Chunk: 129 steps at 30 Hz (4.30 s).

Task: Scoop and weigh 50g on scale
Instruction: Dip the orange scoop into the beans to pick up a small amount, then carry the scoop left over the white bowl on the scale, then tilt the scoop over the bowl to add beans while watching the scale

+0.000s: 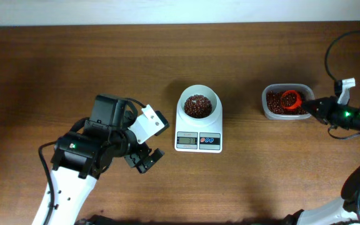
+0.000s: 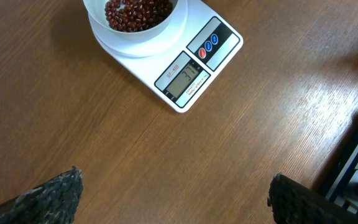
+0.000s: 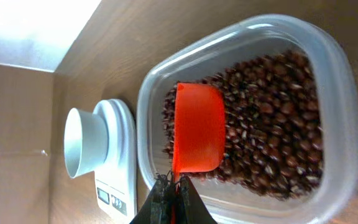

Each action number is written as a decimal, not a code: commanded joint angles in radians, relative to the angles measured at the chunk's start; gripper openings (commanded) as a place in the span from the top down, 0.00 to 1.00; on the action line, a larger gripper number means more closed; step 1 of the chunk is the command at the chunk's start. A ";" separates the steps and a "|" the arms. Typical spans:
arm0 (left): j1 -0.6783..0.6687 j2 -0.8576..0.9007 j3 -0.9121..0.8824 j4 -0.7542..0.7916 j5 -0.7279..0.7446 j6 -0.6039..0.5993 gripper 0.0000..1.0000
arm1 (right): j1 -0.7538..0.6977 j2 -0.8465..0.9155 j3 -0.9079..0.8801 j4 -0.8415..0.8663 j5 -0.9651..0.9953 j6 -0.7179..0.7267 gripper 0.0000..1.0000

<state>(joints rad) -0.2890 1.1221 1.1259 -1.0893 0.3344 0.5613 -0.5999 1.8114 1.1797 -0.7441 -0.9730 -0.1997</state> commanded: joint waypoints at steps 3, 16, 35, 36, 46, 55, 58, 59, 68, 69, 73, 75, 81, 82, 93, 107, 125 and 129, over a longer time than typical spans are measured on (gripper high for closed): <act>0.004 0.000 0.000 -0.001 0.018 0.019 0.01 | -0.005 0.013 -0.009 0.000 -0.045 -0.095 0.96; 0.004 0.000 0.000 -0.001 0.018 0.019 0.01 | -0.005 0.013 -0.009 0.001 0.018 -0.092 0.96; 0.004 0.000 0.000 -0.001 0.018 0.019 0.01 | -0.051 0.013 -0.009 0.019 -0.064 0.038 0.96; 0.004 0.000 0.000 -0.001 0.018 0.019 0.01 | -0.063 0.013 -0.009 0.018 -0.065 0.059 0.96; 0.004 0.000 0.000 -0.001 0.018 0.019 0.01 | -0.121 0.013 -0.009 -0.014 -0.243 0.063 0.96; 0.004 0.000 0.000 -0.001 0.018 0.019 0.01 | -0.061 0.013 -0.009 -0.065 -0.397 0.062 0.96; 0.004 0.000 0.000 -0.001 0.018 0.019 0.01 | 0.004 0.013 -0.009 -0.064 -0.432 0.062 0.96; 0.004 0.000 0.000 -0.001 0.018 0.019 0.01 | 0.034 0.013 -0.009 -0.064 -0.434 0.062 0.96; 0.004 0.000 0.000 -0.001 0.018 0.019 0.01 | 0.291 0.013 -0.009 -0.060 -0.435 0.063 0.96; 0.004 0.000 0.000 -0.001 0.018 0.019 0.01 | 0.314 0.013 -0.009 -0.060 -0.435 0.063 0.96; 0.004 0.000 0.000 -0.001 0.018 0.019 0.01 | 0.398 0.013 -0.009 -0.060 -0.435 0.063 0.96; 0.004 0.000 0.000 -0.001 0.018 0.019 0.01 | 0.433 0.013 -0.009 -0.056 -0.435 0.063 0.96; 0.004 0.000 0.000 -0.001 0.018 0.019 0.01 | 0.494 0.013 -0.009 -0.006 -0.430 0.064 0.96; 0.004 0.000 0.000 -0.001 0.018 0.019 0.01 | 0.501 0.013 -0.009 0.006 -0.430 0.064 0.96; 0.004 0.000 0.000 -0.001 0.018 0.019 0.01 | 0.601 0.013 -0.009 0.147 -0.259 0.063 0.96; 0.004 0.000 0.000 -0.001 0.018 0.019 0.01 | 0.673 0.013 -0.009 0.354 -0.133 -0.033 0.96; 0.004 0.000 0.000 -0.001 0.018 0.019 0.01 | 0.673 0.013 -0.009 0.357 -0.228 -0.387 0.96; 0.004 0.000 0.000 -0.001 0.018 0.019 0.01 | 0.673 0.013 -0.009 0.357 -0.228 -0.428 0.96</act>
<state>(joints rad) -0.2890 1.1221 1.1259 -1.0893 0.3340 0.5613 0.0654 1.8122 1.1759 -0.3882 -1.1606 -0.5629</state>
